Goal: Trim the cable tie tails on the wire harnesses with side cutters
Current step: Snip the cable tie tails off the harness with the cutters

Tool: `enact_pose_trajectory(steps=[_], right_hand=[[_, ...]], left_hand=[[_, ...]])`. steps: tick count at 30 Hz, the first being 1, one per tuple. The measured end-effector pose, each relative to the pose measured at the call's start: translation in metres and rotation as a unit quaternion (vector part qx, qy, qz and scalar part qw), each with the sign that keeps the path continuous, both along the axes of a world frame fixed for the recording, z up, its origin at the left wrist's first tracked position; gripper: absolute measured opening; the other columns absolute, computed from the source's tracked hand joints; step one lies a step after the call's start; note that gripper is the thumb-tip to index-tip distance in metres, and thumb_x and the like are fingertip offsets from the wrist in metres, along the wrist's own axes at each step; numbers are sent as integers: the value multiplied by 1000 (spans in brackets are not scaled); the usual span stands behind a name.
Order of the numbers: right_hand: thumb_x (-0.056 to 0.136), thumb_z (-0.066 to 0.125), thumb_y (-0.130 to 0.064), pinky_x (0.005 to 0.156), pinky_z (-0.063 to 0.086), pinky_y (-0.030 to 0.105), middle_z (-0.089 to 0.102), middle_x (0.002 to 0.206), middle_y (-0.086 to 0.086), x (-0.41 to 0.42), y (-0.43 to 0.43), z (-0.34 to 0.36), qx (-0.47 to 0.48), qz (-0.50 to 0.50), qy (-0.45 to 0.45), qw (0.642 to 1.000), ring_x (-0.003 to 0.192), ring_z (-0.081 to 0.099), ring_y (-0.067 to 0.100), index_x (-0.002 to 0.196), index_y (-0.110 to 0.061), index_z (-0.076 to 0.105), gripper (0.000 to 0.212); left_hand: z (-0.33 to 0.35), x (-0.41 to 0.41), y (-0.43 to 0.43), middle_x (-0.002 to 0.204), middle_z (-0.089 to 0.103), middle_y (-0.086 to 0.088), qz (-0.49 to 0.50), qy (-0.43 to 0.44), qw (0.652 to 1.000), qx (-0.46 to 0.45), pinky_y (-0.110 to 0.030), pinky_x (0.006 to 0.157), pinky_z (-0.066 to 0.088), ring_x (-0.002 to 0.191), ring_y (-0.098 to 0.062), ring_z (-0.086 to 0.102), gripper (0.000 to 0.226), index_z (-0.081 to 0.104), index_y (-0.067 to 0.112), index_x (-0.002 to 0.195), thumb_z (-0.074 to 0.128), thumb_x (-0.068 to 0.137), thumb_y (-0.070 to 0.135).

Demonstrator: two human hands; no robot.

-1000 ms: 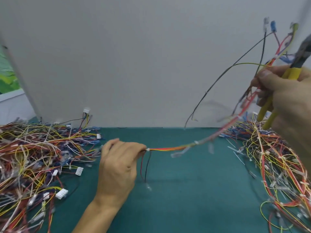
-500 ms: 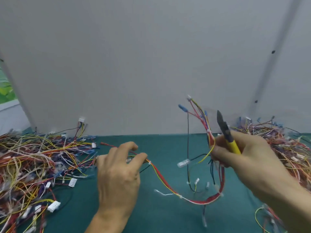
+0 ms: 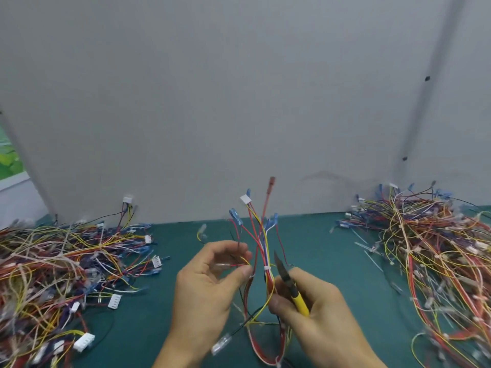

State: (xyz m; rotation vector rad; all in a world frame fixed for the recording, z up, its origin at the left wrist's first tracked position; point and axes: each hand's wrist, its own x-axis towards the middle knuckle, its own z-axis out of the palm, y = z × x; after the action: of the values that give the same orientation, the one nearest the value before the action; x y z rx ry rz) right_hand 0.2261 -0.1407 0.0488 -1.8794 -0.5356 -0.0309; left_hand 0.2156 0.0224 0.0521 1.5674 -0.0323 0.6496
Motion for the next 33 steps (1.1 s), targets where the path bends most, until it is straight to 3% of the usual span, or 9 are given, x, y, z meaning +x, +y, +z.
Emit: enact_pose_trajectory(steps=[6, 9, 12, 14, 16, 21, 24, 29, 33], right_hand=[[82, 74, -18, 71, 48, 43, 58, 71, 14, 0, -1, -3, -8, -14, 7, 1000, 71, 53, 32, 79, -21, 61, 14], [81, 74, -14, 70, 51, 44, 63, 71, 12, 2, -5, -1, 17, -29, 25, 999, 70, 59, 32, 79, -22, 64, 13], [81, 73, -9, 62, 50, 33, 67, 69, 9, 7, -11, 3, 65, -80, 25, 994, 58, 58, 19, 80, -26, 68, 18], [82, 72, -6, 57, 49, 25, 69, 67, 7, 13, -17, 5, 123, -136, 26, 983, 56, 59, 9, 80, -25, 69, 20], [83, 71, -5, 61, 50, 25, 71, 67, 4, 19, -22, 6, 170, -186, 34, 967, 57, 62, 8, 77, -19, 70, 14], [89, 63, -4, 50, 46, 22, 68, 63, 3, 30, -34, 16, 334, -235, 130, 903, 49, 56, 7, 80, -10, 61, 12], [93, 59, -6, 50, 42, 25, 66, 68, 5, 37, -44, 21, 385, -240, 203, 867, 48, 53, 9, 81, -11, 59, 12], [92, 60, -7, 55, 40, 29, 66, 65, 4, 36, -51, 30, 373, -253, 198, 871, 50, 52, 11, 80, -10, 60, 13], [92, 61, -9, 60, 44, 30, 67, 65, 3, 24, -50, 55, 350, -226, 85, 905, 55, 53, 14, 78, -12, 62, 15]], left_hand=[[0, 1, 4, 87, 74, -5, 5, -14, 999, -38, -24, 68, 57, 84, -22, 71, 40, 73, 24, 86, 74, 69, -12], [1, 1, 6, 87, 74, -5, 13, -8, 998, -67, -30, 74, 58, 83, -23, 71, 25, 74, 24, 87, 80, 64, 17], [-3, 4, 13, 86, 74, 1, 45, 30, 993, -108, -37, 85, 53, 87, -21, 70, 28, 75, 22, 86, 76, 64, 39], [-9, 8, 20, 87, 74, 9, 76, 59, 990, -102, -33, 88, 50, 88, -9, 70, 12, 72, 20, 86, 75, 76, 25], [-17, 12, 27, 81, 73, 15, 101, 90, 986, -95, -23, 82, 49, 80, 5, 67, 15, 68, 22, 88, 72, 81, 9], [-34, 17, 45, 83, 72, 7, 122, 146, 979, -72, -21, 77, 44, 86, -5, 67, 17, 66, 11, 94, 69, 82, 0], [-36, 19, 51, 80, 69, 14, 136, 146, 978, -61, -17, 71, 42, 72, 11, 64, 21, 65, 21, 83, 69, 82, 0], [-38, 20, 50, 83, 68, 15, 130, 154, 978, -60, -15, 72, 42, 71, 14, 60, 22, 63, 23, 82, 70, 82, 2], [-42, 22, 46, 91, 70, 10, 104, 163, 980, -51, -24, 81, 48, 84, 4, 65, 21, 64, 20, 92, 70, 82, 2]])
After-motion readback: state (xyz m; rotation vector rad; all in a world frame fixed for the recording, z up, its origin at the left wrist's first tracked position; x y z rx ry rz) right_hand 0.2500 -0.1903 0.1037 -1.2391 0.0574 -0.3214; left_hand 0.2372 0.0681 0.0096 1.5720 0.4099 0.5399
